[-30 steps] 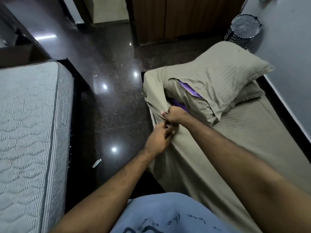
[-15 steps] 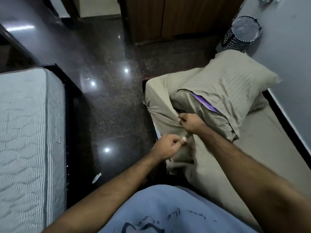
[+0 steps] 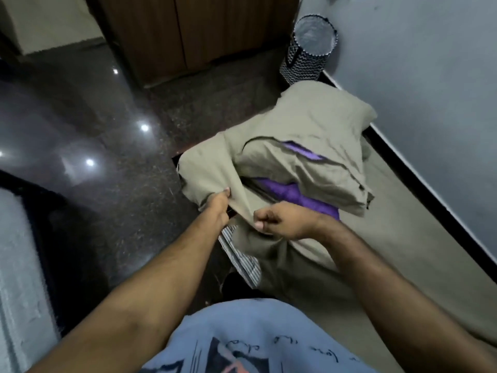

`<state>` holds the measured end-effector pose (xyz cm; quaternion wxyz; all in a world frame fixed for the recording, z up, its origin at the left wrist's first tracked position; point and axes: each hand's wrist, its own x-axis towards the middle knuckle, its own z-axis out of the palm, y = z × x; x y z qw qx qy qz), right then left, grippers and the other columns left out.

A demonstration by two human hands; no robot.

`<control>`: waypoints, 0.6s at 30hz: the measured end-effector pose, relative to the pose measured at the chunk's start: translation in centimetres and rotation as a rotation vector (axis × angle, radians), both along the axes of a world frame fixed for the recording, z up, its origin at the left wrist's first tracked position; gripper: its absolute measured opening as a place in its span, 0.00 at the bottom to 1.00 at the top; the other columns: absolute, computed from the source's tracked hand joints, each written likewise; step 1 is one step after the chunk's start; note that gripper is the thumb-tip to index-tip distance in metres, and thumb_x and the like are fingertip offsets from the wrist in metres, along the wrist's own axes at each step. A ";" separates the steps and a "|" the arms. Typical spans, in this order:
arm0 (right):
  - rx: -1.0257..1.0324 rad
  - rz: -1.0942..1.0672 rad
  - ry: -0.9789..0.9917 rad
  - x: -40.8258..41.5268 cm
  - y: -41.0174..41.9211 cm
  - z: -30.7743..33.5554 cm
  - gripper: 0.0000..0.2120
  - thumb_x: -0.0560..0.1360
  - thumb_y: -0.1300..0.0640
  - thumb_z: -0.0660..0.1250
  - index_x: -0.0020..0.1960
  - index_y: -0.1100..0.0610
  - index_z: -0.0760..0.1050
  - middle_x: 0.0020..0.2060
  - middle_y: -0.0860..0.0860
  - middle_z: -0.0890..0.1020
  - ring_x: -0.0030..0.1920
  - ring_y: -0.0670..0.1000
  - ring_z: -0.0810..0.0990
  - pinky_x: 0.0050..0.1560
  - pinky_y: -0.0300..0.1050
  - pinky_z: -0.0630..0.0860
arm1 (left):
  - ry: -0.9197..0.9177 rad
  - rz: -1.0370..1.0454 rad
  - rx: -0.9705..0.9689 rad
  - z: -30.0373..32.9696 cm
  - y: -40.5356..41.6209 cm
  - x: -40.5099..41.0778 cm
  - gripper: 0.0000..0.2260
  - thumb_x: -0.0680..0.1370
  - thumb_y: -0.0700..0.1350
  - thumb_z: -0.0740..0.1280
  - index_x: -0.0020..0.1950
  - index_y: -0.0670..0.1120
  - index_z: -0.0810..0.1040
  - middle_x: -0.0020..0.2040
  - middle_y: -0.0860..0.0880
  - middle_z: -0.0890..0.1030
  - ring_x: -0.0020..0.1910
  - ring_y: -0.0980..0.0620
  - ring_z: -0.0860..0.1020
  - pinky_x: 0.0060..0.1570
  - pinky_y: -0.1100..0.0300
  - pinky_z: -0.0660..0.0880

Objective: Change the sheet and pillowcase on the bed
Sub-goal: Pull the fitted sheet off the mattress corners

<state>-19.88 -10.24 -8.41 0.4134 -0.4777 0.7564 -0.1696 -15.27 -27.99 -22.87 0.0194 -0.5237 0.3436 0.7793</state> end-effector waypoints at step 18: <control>0.336 -0.223 0.195 -9.1 -21.3 -11.1 0.30 0.83 0.40 0.55 0.69 0.66 0.70 0.66 0.64 0.76 0.66 0.63 0.75 0.61 0.50 0.71 | 0.332 -1.507 -1.261 0.3 -7.9 1.9 0.24 0.78 0.55 0.54 0.59 0.42 0.81 0.73 0.46 0.73 0.68 0.45 0.74 0.67 0.53 0.71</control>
